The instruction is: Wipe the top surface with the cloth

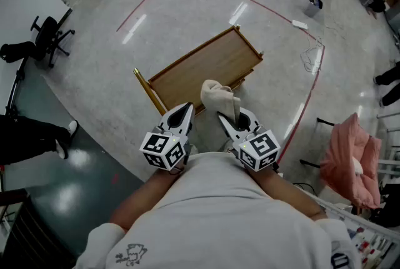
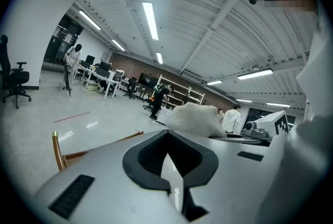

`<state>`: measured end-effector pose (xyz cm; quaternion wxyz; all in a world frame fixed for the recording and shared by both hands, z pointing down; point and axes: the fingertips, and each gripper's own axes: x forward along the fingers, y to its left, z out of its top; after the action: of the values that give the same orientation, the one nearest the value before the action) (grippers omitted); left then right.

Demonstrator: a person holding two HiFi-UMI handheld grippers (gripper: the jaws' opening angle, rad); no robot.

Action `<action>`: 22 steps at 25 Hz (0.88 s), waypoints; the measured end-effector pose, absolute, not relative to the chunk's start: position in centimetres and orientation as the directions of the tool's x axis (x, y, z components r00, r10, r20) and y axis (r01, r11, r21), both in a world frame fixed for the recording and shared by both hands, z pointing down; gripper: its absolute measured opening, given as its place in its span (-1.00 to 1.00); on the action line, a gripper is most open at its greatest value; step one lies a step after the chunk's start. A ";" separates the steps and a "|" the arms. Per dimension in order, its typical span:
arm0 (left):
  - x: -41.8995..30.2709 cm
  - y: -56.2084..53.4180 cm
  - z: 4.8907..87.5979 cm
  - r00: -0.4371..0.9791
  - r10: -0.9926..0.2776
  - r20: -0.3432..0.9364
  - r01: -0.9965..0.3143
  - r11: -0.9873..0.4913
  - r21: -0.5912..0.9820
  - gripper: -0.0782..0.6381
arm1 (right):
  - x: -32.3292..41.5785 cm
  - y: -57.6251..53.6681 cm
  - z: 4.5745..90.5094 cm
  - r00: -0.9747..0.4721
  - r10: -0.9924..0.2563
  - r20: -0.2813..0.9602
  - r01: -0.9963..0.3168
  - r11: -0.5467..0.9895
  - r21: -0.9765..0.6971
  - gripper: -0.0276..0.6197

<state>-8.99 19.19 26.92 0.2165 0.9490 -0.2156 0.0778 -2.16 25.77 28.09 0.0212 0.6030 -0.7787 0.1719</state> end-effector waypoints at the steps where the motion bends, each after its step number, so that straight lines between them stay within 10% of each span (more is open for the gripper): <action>1: -8.9 19.2 27.0 0.894 -0.376 0.242 -0.444 -0.812 0.380 -0.76 | -2.1 25.8 28.2 -0.274 -0.931 0.240 -0.946 0.216 -0.242 -0.61; 22: -1.4 20.4 29.9 0.829 -0.471 0.301 -0.557 -0.735 0.385 -0.76 | 8.6 26.9 30.0 -0.259 -0.933 0.249 -0.948 0.197 -0.248 -0.61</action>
<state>-1.38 20.41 29.89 0.2353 0.9270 -0.2774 0.0918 8.63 26.89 30.00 0.0215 0.6083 -0.7733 0.1776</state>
